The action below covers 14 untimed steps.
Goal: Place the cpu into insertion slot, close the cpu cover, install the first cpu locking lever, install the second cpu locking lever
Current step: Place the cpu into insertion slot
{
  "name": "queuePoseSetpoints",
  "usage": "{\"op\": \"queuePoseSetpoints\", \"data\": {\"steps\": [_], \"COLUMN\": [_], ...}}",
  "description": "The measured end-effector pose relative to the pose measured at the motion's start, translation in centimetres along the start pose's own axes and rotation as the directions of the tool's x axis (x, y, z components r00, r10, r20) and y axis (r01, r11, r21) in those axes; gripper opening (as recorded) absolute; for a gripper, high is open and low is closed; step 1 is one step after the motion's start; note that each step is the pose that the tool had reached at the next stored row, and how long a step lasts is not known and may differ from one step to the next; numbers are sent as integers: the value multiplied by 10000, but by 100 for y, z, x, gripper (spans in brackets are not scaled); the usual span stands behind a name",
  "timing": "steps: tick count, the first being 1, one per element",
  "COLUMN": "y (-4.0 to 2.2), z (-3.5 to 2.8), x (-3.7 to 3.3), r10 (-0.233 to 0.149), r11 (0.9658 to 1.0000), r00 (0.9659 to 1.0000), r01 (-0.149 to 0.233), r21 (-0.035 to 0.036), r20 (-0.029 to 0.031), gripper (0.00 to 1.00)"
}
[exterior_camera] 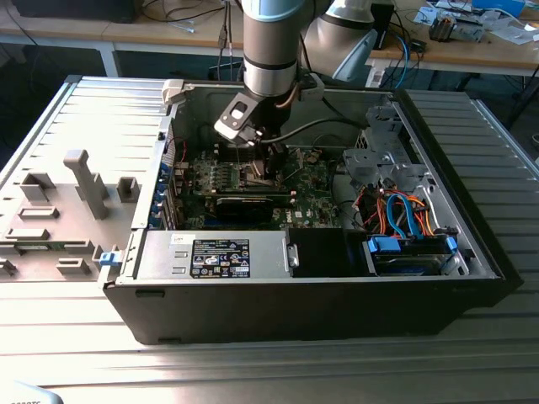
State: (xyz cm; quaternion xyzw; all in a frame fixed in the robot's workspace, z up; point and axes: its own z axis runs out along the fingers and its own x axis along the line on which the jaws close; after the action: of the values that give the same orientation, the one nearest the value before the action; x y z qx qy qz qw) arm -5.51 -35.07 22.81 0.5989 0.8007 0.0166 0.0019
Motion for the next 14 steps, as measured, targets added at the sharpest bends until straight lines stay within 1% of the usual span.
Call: {"op": "queuePoseSetpoints", "data": {"steps": [8, 12, 14], "y": [0, 0, 0], "z": [0, 1, 1], "x": [0, 0, 0], "r10": [272, 421, 556], "r11": [9996, 9991, 9985], "r00": [9996, 9991, 9985], "r01": [-272, -421, -556], "r21": [-5, -7, -10], "r20": [8, 12, 16], "gripper": [54, 54, 54]}}
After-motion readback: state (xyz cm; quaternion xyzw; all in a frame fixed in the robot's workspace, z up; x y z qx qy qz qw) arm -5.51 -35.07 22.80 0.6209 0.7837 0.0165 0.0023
